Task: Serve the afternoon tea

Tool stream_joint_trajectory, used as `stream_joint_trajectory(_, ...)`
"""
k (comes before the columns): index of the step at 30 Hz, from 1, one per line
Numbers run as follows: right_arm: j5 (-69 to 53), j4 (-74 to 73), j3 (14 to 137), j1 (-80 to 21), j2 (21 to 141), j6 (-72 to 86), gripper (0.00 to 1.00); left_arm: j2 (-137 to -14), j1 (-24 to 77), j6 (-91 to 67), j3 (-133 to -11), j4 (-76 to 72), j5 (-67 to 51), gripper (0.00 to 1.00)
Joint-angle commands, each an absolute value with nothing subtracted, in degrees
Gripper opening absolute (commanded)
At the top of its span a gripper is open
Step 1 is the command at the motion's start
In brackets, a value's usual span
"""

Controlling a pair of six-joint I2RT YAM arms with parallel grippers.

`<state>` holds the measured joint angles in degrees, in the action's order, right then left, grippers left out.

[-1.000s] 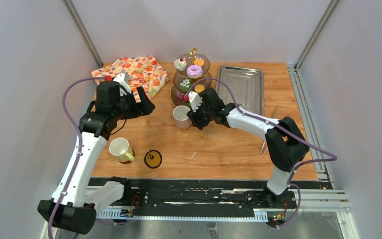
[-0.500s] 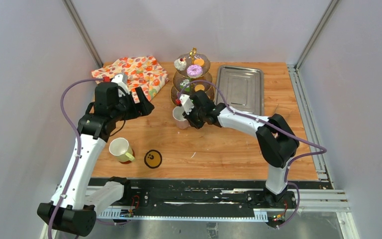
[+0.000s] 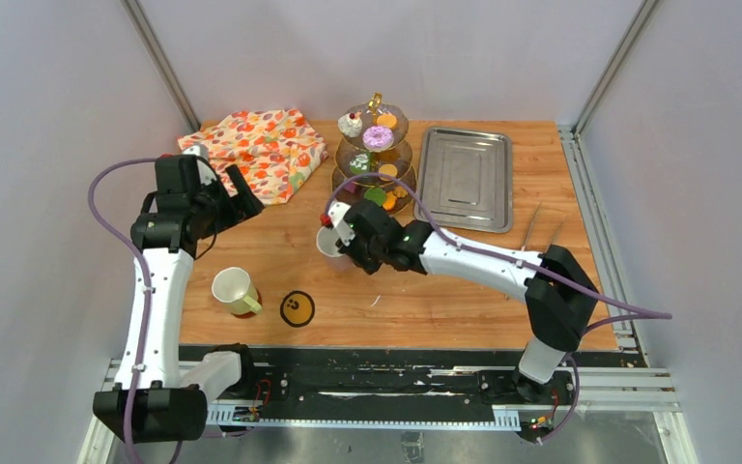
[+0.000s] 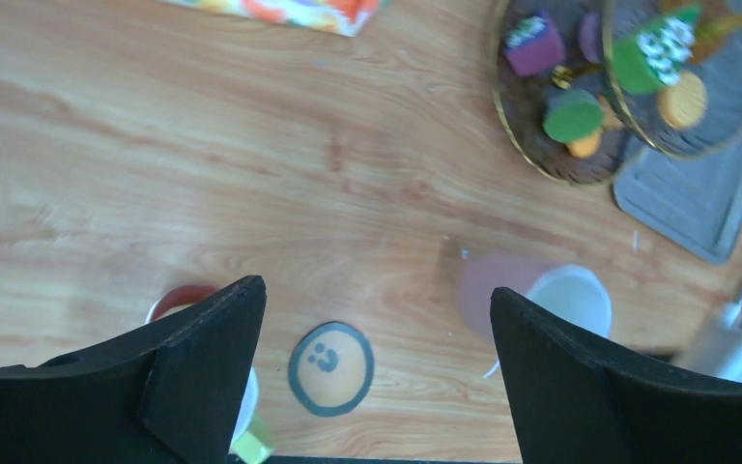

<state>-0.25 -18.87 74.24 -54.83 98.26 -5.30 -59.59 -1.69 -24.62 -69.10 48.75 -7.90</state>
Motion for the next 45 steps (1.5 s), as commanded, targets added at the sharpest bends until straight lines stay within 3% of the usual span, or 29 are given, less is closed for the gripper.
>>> stream_joint_trajectory(1,3.87,-15.24,75.19,-62.16,96.41,3.02,0.01,-60.64,-8.53,-24.56,-70.87,54.39,-8.34,0.91)
stream_joint_trajectory(12,4.31,-6.88,75.51,-71.26,101.17,2.79,0.01,-57.66,-11.25,-27.11,-67.66,52.84,-8.97,0.91)
stream_joint_trajectory(45,5.51,-11.25,81.62,-74.97,109.89,0.13,0.03,-57.29,-11.44,-27.25,-65.97,52.33,-10.88,0.91)
